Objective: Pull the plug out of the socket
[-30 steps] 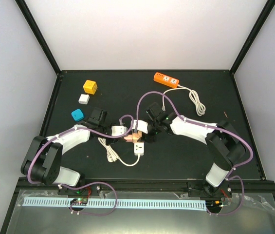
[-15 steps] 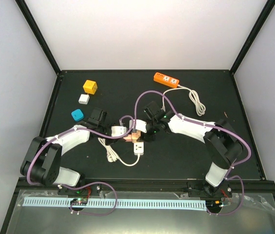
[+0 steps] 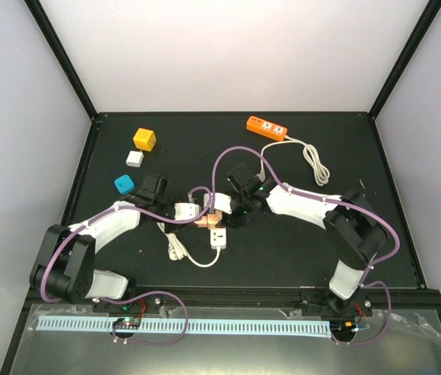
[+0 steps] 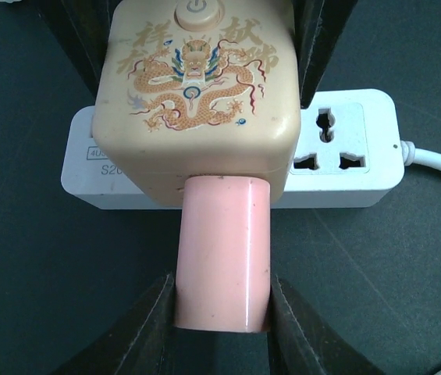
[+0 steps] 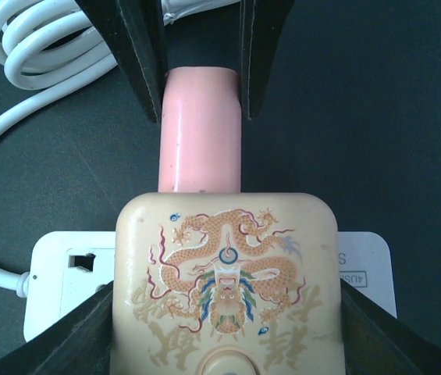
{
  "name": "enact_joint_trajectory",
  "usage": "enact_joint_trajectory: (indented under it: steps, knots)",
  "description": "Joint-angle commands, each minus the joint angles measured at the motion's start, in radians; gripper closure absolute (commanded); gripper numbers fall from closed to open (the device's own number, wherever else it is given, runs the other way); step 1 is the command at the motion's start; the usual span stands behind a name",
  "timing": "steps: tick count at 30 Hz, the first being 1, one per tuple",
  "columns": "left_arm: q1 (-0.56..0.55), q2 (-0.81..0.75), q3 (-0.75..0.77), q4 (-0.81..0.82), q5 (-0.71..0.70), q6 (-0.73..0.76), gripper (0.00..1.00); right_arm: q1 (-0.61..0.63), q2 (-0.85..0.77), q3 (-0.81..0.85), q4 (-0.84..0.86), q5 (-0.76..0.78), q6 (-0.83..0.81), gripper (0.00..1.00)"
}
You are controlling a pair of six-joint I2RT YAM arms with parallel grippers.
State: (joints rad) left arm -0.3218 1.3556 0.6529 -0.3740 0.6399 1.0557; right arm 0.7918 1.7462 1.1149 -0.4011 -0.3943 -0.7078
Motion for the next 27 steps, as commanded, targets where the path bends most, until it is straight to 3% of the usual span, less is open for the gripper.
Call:
enact_joint_trajectory:
  steps: [1, 12, 27]
  knots:
    - [0.013, -0.023, 0.038, -0.071, -0.07, 0.09, 0.86, -0.013, 0.015, -0.023, -0.081, 0.091, 0.001, 0.95]
    - [0.019, -0.026, 0.022, -0.068, -0.18, 0.093, 0.88, -0.013, 0.038, -0.014, -0.096, 0.113, 0.01, 0.97]
    - [0.124, -0.068, 0.02, -0.117, -0.122, 0.108, 0.89, -0.013, 0.039, -0.026, -0.094, 0.133, 0.015, 0.99]
